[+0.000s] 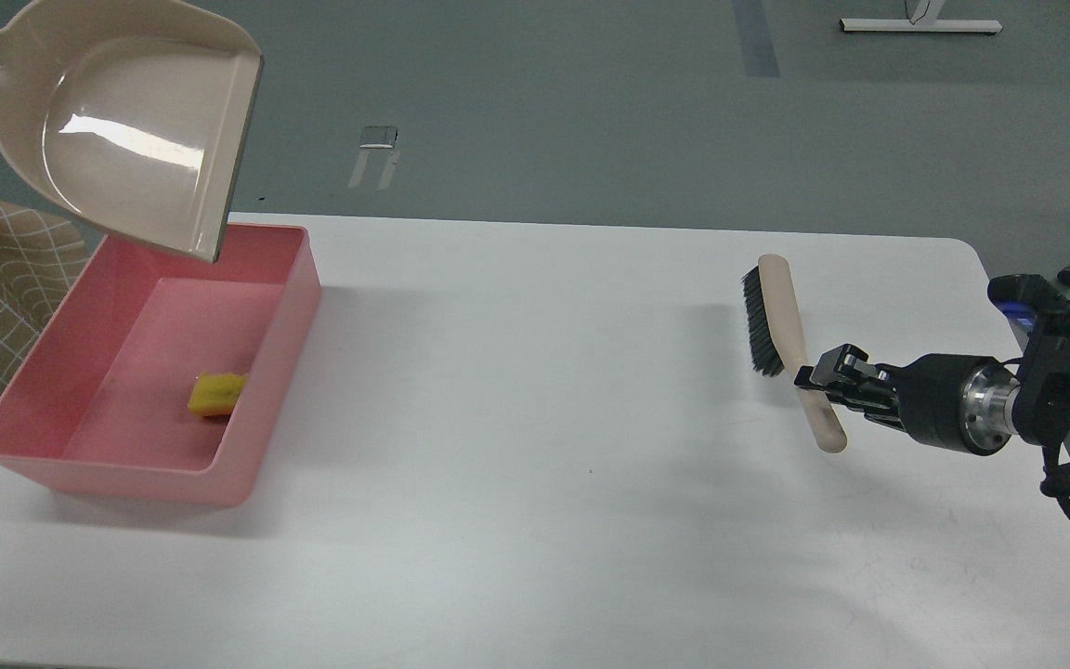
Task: Sweep and dump garbage into bin
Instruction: 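Raise the emptied dustpan above the bin with the left gripper, then lower the beige dustpan onto the table beside the bin, left gripper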
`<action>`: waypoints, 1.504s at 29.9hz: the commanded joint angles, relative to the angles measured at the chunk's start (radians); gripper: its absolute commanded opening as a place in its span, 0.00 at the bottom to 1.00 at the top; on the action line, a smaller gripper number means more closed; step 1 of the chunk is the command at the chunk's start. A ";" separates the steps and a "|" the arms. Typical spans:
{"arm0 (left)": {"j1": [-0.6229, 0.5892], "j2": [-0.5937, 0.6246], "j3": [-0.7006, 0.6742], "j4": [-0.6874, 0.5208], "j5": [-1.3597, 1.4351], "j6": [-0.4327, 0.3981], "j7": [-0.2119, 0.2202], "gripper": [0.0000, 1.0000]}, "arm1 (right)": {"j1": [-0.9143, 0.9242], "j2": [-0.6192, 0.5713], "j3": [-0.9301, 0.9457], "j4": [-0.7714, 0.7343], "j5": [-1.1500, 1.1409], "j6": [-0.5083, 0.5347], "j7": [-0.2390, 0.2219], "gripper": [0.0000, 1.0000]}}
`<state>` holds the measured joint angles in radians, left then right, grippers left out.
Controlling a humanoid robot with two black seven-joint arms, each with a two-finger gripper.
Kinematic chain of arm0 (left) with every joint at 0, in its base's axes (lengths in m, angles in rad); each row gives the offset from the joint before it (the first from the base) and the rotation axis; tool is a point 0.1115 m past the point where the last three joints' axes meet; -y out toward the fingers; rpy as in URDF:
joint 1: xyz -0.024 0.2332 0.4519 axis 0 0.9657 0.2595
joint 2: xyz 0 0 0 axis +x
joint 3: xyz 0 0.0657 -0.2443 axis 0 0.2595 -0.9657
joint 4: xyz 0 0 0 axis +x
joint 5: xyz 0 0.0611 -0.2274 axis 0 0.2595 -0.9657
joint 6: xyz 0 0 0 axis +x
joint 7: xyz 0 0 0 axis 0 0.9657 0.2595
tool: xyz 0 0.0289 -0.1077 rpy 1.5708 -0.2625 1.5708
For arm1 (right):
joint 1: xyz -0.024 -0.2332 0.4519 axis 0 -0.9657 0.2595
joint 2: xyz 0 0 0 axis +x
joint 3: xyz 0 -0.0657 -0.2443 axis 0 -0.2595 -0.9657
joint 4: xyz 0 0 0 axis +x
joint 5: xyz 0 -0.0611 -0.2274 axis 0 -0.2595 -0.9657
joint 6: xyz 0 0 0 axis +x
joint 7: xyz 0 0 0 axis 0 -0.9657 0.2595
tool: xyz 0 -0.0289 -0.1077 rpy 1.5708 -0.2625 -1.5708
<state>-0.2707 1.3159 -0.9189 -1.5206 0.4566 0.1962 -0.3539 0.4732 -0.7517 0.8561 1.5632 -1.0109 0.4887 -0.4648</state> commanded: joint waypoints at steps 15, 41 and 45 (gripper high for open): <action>-0.015 -0.187 0.020 -0.210 0.019 0.103 0.116 0.00 | 0.010 -0.001 0.006 0.001 0.002 0.000 -0.003 0.00; -0.021 -0.460 0.273 -0.165 0.295 0.198 0.116 0.00 | 0.022 -0.001 0.004 0.001 0.003 0.000 -0.006 0.00; -0.027 -0.494 0.298 -0.151 0.310 0.206 0.116 0.00 | 0.022 0.000 0.003 0.001 0.003 0.000 -0.006 0.00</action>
<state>-0.2945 0.8459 -0.6372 -1.6817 0.7556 0.3980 -0.2377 0.4954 -0.7523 0.8596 1.5646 -1.0079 0.4887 -0.4710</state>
